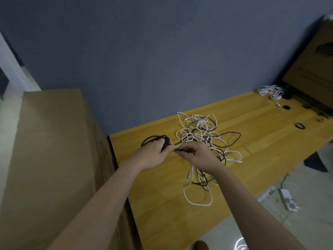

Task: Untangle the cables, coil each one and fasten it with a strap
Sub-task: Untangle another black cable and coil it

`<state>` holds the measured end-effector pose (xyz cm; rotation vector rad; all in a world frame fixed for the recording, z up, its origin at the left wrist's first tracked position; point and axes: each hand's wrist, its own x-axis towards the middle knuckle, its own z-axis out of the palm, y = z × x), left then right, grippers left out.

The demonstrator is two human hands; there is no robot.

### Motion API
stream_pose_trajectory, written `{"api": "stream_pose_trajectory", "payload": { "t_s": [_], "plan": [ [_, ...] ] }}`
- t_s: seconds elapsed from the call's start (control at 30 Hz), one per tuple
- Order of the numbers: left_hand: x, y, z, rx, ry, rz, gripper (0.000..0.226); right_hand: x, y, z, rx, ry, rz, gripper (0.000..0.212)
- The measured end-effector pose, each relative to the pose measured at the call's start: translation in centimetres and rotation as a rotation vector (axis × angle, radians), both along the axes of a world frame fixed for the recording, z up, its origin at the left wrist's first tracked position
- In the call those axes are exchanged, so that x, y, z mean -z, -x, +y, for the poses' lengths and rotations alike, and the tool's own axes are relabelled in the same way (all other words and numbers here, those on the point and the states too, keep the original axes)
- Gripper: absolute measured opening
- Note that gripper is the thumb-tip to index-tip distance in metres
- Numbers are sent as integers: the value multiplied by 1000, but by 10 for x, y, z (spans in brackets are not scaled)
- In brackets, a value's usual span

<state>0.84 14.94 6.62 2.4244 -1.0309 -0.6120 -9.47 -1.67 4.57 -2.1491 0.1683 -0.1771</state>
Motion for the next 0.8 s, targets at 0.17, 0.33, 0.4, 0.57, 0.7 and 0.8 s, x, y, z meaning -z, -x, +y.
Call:
{"api": "stream_pose_trajectory", "payload": {
  "t_s": [0.17, 0.33, 0.4, 0.57, 0.7, 0.8],
  "plan": [
    [-2, -4, 7, 72, -46, 133, 42, 35, 0, -25, 148, 416, 50, 17],
    [-11, -1, 11, -30, 245, 249, 33, 52, 4, -7, 152, 354, 145, 14],
    [-16, -2, 10, -124, 368, 305, 35, 58, 6, 1, 153, 286, 147, 13],
    [-28, -4, 9, -279, 671, 538, 35, 76, 12, 12, 163, 295, 288, 24],
    [-29, -11, 12, -382, 808, 590, 36, 88, 16, 11, 351, 242, 326, 21],
    [-27, -13, 13, -439, 832, 585, 35, 91, 14, 2, 423, 371, 382, 23]
  ]
}}
